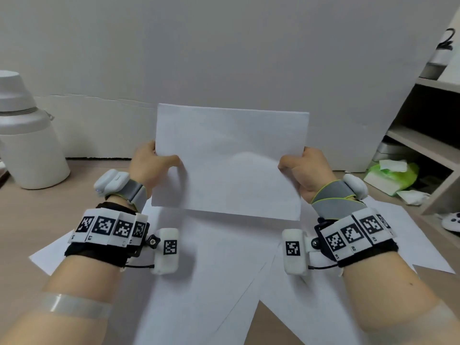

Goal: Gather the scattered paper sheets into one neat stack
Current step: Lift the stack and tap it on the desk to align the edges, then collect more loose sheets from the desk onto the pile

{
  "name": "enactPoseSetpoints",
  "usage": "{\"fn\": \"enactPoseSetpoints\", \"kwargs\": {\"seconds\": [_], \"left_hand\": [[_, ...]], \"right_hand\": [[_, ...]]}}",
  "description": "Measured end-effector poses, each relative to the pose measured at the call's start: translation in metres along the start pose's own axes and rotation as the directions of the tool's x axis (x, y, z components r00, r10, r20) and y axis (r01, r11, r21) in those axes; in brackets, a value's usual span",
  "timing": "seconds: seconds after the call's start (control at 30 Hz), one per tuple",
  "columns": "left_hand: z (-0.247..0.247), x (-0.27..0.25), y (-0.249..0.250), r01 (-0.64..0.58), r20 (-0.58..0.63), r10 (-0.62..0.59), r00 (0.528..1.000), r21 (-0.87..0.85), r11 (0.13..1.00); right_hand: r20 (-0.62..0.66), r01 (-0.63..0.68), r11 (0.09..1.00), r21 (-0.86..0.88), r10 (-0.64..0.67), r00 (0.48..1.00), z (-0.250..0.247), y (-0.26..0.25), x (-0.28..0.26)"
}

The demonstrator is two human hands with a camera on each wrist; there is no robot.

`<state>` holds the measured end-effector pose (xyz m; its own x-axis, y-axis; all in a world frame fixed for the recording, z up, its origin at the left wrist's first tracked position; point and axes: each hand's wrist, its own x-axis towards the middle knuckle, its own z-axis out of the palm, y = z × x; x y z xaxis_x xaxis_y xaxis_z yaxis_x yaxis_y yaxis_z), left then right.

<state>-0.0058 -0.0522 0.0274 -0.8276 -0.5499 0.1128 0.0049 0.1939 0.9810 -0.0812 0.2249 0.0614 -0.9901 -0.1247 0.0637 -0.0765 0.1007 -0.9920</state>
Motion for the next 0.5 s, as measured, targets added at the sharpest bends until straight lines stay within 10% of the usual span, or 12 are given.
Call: {"fn": "enactPoseSetpoints", "kwargs": {"seconds": [0.23,0.5], "left_hand": [[0.036,-0.023,0.011,0.13,0.188,-0.108,0.976,-0.105,0.986],[0.112,-0.088,0.032,0.476,0.624,-0.065,0.779,-0.521,0.708]], "right_hand": [[-0.213,-0.163,0.97,0.183,0.201,0.956,-0.062,0.0,-0.035],[-0.3,-0.161,0.92,0.357,0.276,0.913,-0.094,0.006,-0.05]]}}
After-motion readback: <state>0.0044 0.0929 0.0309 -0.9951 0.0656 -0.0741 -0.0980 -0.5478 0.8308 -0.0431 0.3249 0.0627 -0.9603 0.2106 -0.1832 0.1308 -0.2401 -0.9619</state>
